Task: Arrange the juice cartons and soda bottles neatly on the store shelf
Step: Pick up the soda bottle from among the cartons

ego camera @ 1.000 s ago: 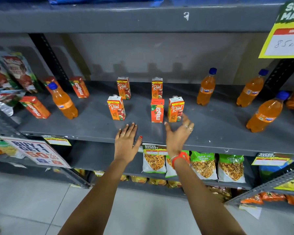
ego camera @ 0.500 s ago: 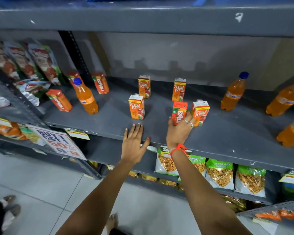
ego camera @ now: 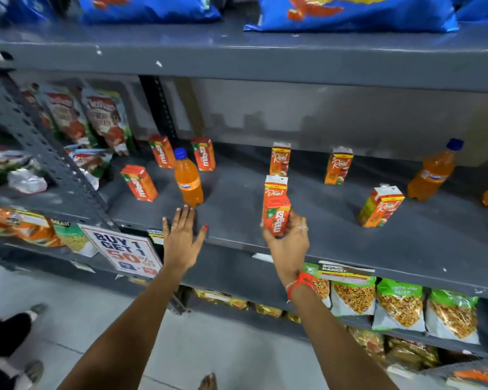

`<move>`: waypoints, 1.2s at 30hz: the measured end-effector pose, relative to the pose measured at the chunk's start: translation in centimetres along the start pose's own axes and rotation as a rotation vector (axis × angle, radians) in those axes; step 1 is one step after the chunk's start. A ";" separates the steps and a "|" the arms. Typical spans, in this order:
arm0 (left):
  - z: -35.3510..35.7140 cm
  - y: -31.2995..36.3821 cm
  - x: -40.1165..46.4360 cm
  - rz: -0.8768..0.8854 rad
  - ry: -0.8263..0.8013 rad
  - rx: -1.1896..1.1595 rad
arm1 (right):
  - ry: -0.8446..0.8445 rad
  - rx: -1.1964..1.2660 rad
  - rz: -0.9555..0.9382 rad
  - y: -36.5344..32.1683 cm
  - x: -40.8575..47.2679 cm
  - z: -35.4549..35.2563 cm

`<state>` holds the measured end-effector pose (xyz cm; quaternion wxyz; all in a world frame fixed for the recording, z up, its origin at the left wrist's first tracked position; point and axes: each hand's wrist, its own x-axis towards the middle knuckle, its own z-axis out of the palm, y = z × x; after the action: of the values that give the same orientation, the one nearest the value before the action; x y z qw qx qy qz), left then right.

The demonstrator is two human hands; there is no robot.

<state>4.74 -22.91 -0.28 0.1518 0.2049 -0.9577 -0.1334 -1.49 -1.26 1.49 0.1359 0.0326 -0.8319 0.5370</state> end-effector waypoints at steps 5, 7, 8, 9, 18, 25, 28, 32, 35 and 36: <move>0.3 -2.6 0.3 0.012 -0.010 -0.016 | -0.085 0.047 -0.046 -3.1 -0.4 5.9; 0.5 -2.9 0.4 0.024 -0.007 -0.028 | -0.098 0.058 -0.054 -4.3 0.3 8.2; 0.5 -2.9 0.4 0.027 -0.003 -0.029 | -0.095 0.062 -0.048 -4.9 0.8 9.2; 0.6 -2.9 0.4 0.030 0.002 -0.030 | -0.090 0.066 -0.037 -5.3 1.5 10.1; 1.0 -3.8 0.5 0.065 0.026 -0.066 | -0.041 0.094 0.076 -6.0 4.3 14.8; 1.4 -4.0 0.6 0.086 0.043 -0.079 | 0.084 0.242 -0.056 -8.2 0.2 14.5; 1.5 -4.0 0.5 0.091 0.043 -0.082 | -0.191 0.266 -0.048 -9.8 1.1 15.5; 1.4 -4.0 0.5 0.085 0.025 -0.085 | -0.343 0.178 -0.071 -11.1 2.2 17.2; 1.4 -3.9 0.5 0.081 0.026 -0.080 | -0.339 0.164 -0.042 -11.2 2.4 17.3; 1.4 -3.9 0.5 0.079 0.029 -0.077 | -0.329 0.174 -0.041 -11.1 2.4 17.0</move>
<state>5.19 -26.25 -2.62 0.1788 0.1627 -0.9569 -0.1610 -4.80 -21.07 5.31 0.0059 0.1486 -0.7925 0.5915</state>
